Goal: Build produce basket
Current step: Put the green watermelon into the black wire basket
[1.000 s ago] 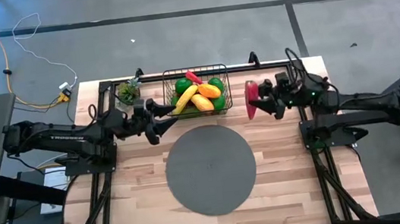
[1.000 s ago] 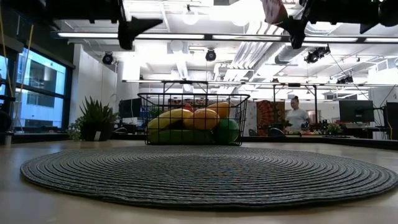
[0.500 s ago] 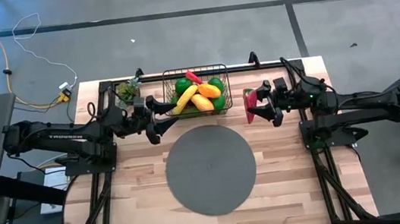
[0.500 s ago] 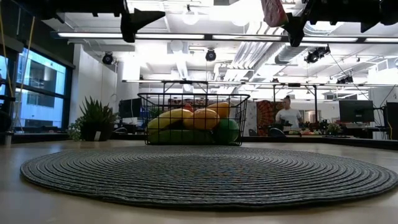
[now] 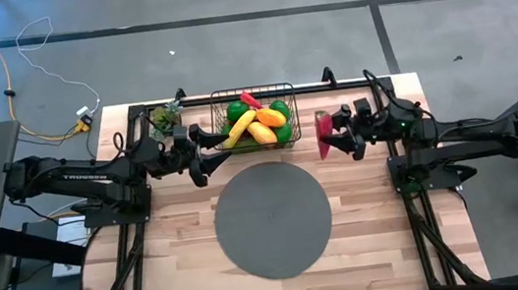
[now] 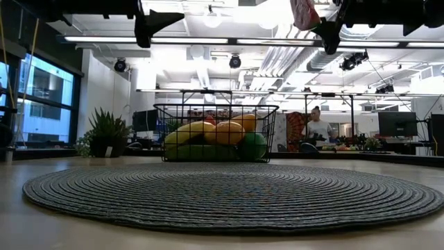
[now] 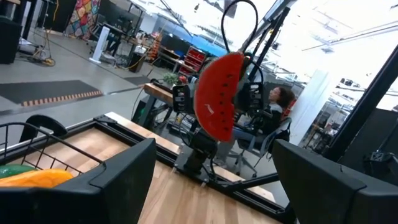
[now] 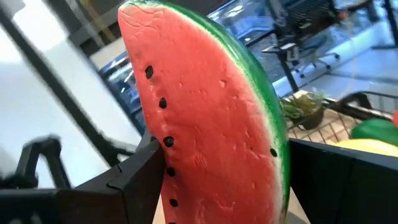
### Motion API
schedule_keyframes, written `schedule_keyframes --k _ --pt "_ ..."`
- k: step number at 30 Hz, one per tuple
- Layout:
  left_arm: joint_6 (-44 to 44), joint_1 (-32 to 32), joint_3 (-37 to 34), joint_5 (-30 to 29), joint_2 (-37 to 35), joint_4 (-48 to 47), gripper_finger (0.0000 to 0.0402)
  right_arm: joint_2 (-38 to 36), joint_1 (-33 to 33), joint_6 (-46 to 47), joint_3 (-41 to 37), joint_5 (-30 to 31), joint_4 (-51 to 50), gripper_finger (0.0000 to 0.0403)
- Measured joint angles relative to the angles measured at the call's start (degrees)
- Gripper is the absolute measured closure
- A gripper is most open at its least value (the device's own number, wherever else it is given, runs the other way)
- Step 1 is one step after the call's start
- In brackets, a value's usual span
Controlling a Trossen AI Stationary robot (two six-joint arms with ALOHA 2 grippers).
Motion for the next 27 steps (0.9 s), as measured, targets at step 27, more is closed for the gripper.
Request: schedule_keyframes --k 27 --pt "-2.70 -0.01 0.00 -0.36 -0.16 13.66 0.0092 58.30 -12.33 -39.10 69.57 3.98 -68.73 0.0131"
